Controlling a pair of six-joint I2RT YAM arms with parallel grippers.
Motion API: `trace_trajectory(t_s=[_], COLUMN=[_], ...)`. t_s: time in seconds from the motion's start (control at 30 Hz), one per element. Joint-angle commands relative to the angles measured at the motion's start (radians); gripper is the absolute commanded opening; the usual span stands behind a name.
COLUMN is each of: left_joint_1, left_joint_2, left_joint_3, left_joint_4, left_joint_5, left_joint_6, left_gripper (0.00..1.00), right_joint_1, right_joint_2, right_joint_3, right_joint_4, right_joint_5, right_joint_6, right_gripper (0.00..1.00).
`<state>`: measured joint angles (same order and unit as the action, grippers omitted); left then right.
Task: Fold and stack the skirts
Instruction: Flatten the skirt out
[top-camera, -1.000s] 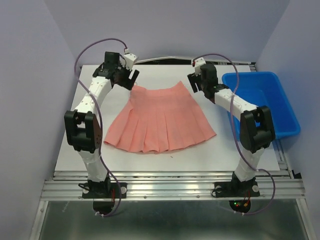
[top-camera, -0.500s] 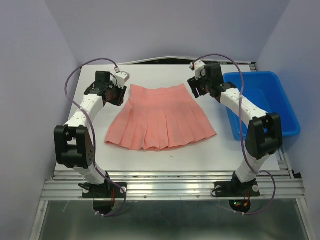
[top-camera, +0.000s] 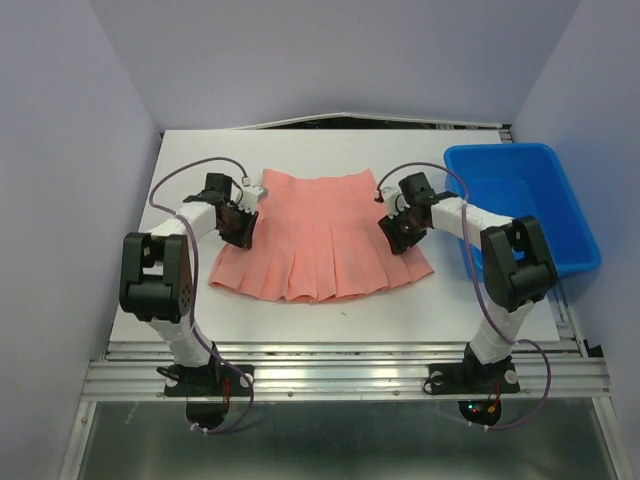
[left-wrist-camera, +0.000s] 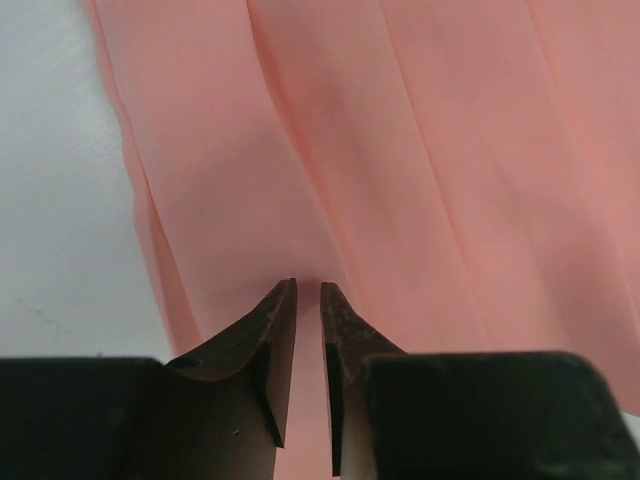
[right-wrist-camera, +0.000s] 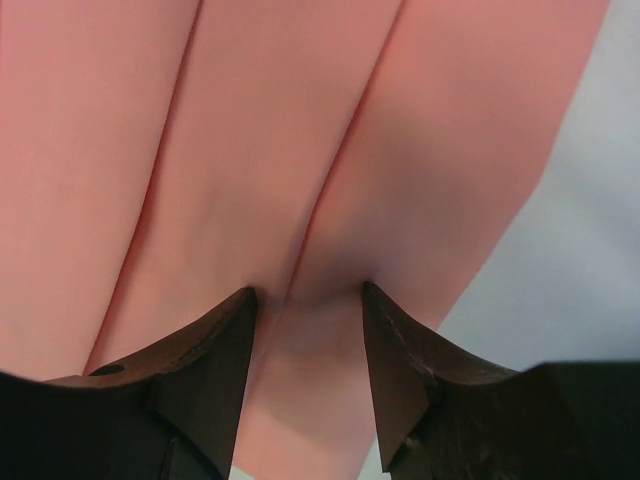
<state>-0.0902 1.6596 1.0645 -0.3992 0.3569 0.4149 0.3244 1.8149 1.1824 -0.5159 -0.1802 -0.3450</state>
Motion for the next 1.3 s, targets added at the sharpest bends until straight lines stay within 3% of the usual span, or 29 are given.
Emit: trace_trajectory(t_s=[0.0,0.1,0.2,0.33,0.4,0.5,0.57,0.7,0.77,0.93,1.13,1.27], left_joint_1=[0.009,0.017,0.023,0.017,0.01,0.012,0.014,0.012,0.009,-0.009,-0.017,-0.028], left_joint_2=[0.112,0.235,0.379,0.575,0.684,0.703,0.584,0.306,0.185,0.043,-0.015,-0.026], left_joint_3=[0.066,0.171,0.381,0.821,1.039,1.146,1.079,0.772,0.617,0.357,0.192,0.17], left_joint_4=[0.016,0.004,-0.052,-0.2,-0.297,-0.346,-0.297,-0.127,-0.084,-0.069,-0.043,-0.04], left_joint_5=[-0.015,-0.032,-0.047,-0.032,0.005,0.051,0.05,0.045,0.066,0.089,0.114,0.125], left_joint_6=[-0.021,-0.028,-0.031,-0.034,-0.025,-0.015,-0.008,-0.004,0.002,0.004,0.009,0.007], left_gripper=[0.24,0.23,0.21,0.22,0.27,0.46,0.54,0.61,0.61,0.59,0.51,0.48], right_joint_1=[0.039,0.091,0.172,0.336,0.402,0.403,0.334,0.177,0.136,0.077,0.077,0.077], right_joint_2=[0.003,-0.008,-0.035,-0.069,-0.101,-0.129,-0.161,-0.164,-0.126,0.017,0.092,0.071], right_joint_3=[-0.049,-0.072,-0.096,-0.098,-0.06,0.065,0.124,0.189,0.226,0.231,0.152,0.025], right_joint_4=[-0.081,-0.151,-0.213,-0.213,-0.147,-0.107,-0.107,-0.072,-0.059,-0.013,0.007,-0.001], right_joint_5=[-0.074,-0.119,-0.243,-0.522,-0.652,-0.693,-0.607,-0.432,-0.303,-0.156,-0.143,-0.212], right_joint_6=[-0.012,-0.009,0.004,0.11,0.188,0.248,0.241,0.169,0.149,0.107,0.161,0.218], right_gripper=[0.52,0.5,0.49,0.5,0.52,0.54,0.54,0.55,0.54,0.5,0.44,0.38])
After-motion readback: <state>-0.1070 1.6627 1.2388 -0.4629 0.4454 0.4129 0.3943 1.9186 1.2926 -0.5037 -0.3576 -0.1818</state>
